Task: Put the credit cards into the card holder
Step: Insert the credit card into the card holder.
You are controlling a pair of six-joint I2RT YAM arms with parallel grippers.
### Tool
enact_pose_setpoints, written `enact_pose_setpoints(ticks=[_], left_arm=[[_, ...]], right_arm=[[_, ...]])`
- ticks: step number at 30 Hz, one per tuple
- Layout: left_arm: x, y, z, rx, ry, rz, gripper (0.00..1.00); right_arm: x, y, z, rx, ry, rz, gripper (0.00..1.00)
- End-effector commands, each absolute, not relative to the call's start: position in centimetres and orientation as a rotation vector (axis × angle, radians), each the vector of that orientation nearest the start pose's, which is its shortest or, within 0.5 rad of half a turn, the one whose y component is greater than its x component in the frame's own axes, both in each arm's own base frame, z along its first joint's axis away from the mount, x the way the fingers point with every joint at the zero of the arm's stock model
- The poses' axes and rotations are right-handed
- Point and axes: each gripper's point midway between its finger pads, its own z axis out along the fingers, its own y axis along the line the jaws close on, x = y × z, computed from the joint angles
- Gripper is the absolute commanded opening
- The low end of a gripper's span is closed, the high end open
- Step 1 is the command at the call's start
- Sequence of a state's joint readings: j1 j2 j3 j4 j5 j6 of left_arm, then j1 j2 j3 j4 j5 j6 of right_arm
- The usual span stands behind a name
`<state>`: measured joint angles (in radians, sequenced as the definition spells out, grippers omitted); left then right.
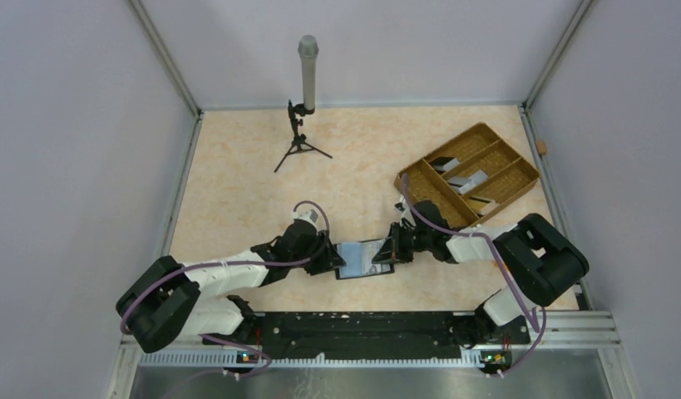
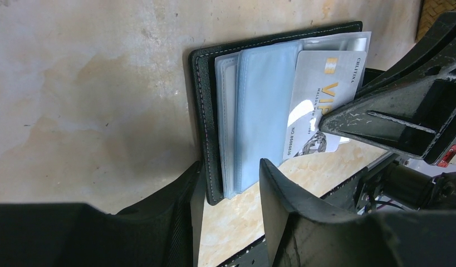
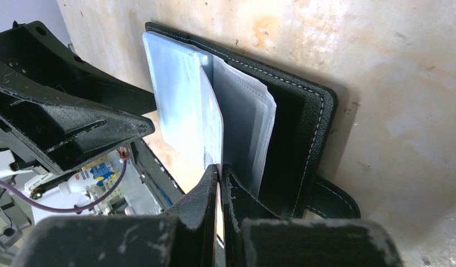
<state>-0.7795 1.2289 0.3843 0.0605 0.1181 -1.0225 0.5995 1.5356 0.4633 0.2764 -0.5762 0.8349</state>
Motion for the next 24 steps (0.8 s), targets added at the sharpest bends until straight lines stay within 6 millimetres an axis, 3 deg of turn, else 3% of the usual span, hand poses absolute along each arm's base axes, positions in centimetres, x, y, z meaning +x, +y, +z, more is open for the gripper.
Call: enact_pose_setpoints(ticks=[1, 24], left_arm=[[17.1, -24.6, 2.4, -0.235, 2.603, -0.904, 0.44], [17.0, -25.3, 2.4, -0.203, 2.615, -0.933, 0.38]], right_arm=[[17.7, 26.3, 0.0, 0.045, 2.717, 1.187, 0.0], [17.9, 29.7, -0.1, -0.06, 2.725, 1.218, 0.0]])
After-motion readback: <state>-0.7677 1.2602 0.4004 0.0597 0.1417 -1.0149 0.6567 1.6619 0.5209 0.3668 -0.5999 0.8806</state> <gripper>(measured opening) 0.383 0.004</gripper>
